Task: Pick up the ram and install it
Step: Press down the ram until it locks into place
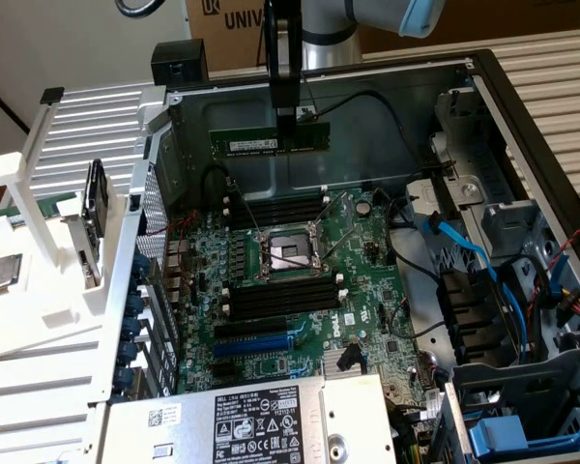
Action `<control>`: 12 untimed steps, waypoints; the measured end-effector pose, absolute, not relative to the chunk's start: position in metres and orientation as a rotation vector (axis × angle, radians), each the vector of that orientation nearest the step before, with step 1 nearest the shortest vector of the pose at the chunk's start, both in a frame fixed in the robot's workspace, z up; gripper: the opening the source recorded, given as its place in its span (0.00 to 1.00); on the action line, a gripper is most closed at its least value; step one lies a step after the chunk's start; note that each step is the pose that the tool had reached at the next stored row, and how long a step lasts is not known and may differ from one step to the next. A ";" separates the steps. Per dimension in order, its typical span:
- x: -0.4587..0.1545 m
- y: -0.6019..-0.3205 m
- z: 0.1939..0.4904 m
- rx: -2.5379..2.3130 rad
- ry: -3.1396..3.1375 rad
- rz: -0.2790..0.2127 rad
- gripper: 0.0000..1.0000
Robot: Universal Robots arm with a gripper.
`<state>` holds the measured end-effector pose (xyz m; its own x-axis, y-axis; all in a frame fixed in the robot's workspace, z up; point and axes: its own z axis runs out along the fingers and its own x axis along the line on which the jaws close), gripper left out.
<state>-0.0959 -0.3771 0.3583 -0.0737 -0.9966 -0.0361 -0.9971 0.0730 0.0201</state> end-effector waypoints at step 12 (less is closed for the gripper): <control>-0.096 -0.397 0.356 -2.124 2.284 0.077 0.12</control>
